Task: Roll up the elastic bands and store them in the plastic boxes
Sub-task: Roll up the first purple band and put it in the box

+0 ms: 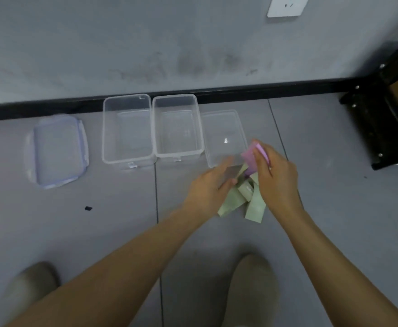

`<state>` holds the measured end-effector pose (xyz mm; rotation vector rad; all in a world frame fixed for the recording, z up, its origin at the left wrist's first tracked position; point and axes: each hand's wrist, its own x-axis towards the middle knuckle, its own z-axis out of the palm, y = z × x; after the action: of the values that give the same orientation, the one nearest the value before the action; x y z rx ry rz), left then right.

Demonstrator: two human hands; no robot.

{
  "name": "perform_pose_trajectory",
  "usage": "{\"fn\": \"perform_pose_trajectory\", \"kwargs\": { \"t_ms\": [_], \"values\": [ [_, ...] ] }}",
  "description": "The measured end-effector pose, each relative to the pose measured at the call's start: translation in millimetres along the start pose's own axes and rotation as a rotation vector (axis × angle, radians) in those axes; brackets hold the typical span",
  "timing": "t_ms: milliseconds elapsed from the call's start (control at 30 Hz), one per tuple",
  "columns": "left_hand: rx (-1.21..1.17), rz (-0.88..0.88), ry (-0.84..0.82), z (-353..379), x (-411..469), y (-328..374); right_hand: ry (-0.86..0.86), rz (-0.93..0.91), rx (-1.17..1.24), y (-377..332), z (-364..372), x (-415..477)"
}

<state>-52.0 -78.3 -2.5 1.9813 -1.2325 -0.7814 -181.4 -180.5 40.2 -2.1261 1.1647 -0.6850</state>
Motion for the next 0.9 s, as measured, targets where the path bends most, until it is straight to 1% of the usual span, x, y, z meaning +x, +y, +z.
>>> {"fn": "perform_pose_trajectory", "kwargs": {
  "t_ms": [67,167,267,300,367,400,433,500,600,700,800,900],
  "values": [
    [-0.207,-0.115,0.026,-20,-1,2,-0.044,0.035,0.097,-21,7,1],
    [-0.646,-0.321,0.069,-50,-6,-6,-0.165,0.062,0.241,-44,27,4],
    [-0.945,-0.590,-0.018,-69,-19,-29,-0.305,0.125,0.500,-66,45,1],
    [-1.080,-0.679,-0.039,-73,-22,-40,-0.369,0.128,0.551,-72,51,-3],
    [-1.315,-0.793,0.004,-78,-28,-65,-0.491,0.085,0.534,-76,66,-15],
    [-1.354,-0.817,0.033,-79,-31,-78,-0.558,0.047,0.485,-76,73,-25],
    [-1.358,-0.837,0.058,-81,-33,-88,-0.635,0.012,0.431,-73,80,-35],
    [-1.288,-0.853,0.107,-81,-36,-113,-0.766,-0.042,0.263,-65,96,-54],
    [-1.130,-0.848,0.188,-80,-41,-146,-0.888,-0.199,0.044,-53,110,-77],
    [-0.976,-0.733,0.170,-81,-39,-160,-0.884,-0.373,-0.060,-44,124,-96],
    [-0.793,-0.651,0.160,-78,-27,-169,-0.794,-0.561,-0.176,-19,144,-118],
    [-0.703,-0.583,0.140,-70,-13,-173,-0.784,-0.662,-0.300,6,161,-135]
  ]
}}
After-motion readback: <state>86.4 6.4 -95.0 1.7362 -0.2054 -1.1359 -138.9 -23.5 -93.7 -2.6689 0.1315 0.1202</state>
